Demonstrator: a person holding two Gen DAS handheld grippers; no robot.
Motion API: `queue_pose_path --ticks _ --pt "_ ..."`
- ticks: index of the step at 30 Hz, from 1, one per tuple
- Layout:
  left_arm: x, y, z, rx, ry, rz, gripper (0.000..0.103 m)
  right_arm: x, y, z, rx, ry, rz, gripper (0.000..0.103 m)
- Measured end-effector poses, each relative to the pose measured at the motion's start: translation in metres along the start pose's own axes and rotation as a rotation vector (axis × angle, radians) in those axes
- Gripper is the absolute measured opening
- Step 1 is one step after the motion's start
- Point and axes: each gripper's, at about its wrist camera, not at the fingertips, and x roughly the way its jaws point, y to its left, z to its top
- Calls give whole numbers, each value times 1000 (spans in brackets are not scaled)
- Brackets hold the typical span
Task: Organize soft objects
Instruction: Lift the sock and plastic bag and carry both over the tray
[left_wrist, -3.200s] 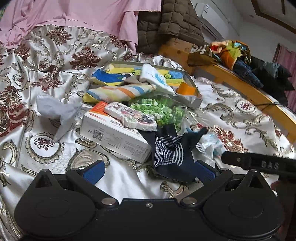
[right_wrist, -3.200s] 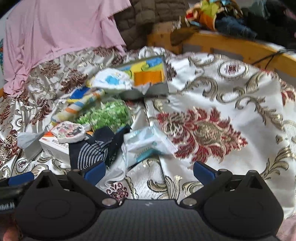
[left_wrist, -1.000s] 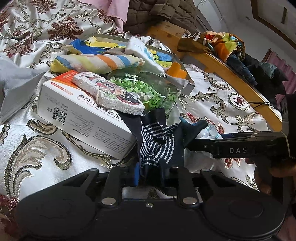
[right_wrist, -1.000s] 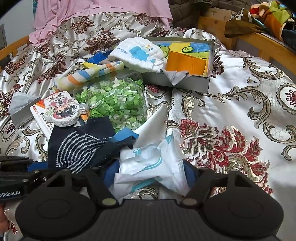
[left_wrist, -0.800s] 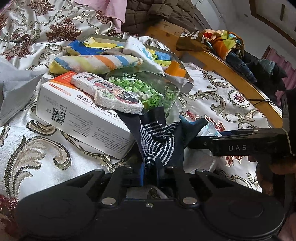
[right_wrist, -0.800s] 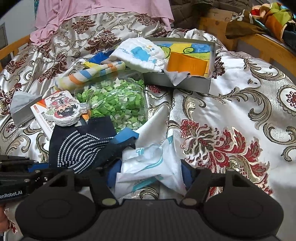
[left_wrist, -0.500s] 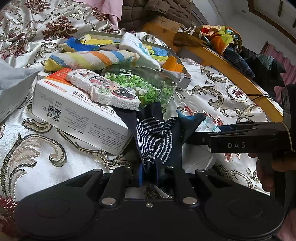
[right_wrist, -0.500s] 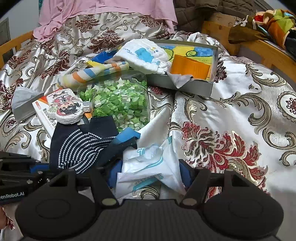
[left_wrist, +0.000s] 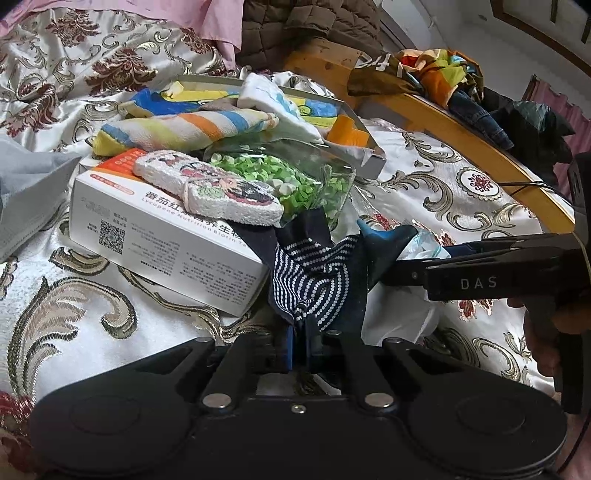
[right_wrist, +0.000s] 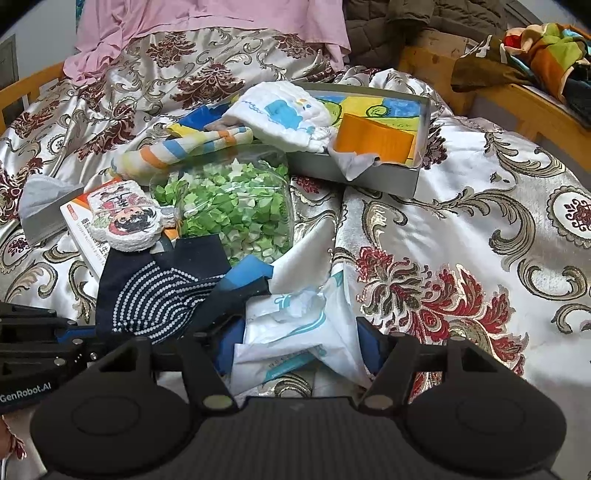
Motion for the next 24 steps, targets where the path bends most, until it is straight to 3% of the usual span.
queue_pose_path --ticks 3,5,7,13,18,24 --pt "-5 -1 -1 1 -38 33 3 -2 0 0 -3 -21 1 68" --pt "-14 -7 -2 18 -107 92 2 -4 0 0 -2 -35 5 68" --pt "-23 -14 -6 51 -162 163 2 -15 2 1 -23 -108 5 68" --pt "-31 -31 -17 146 -206 330 2 -24 16 0 -113 -182 -36 67" --pt "-47 -35 -21 138 -256 453 2 -29 21 -2 -143 -227 -36 68" --pt "-70 -40 -13 147 -338 518 2 -38 25 -3 -167 -295 -18 68"
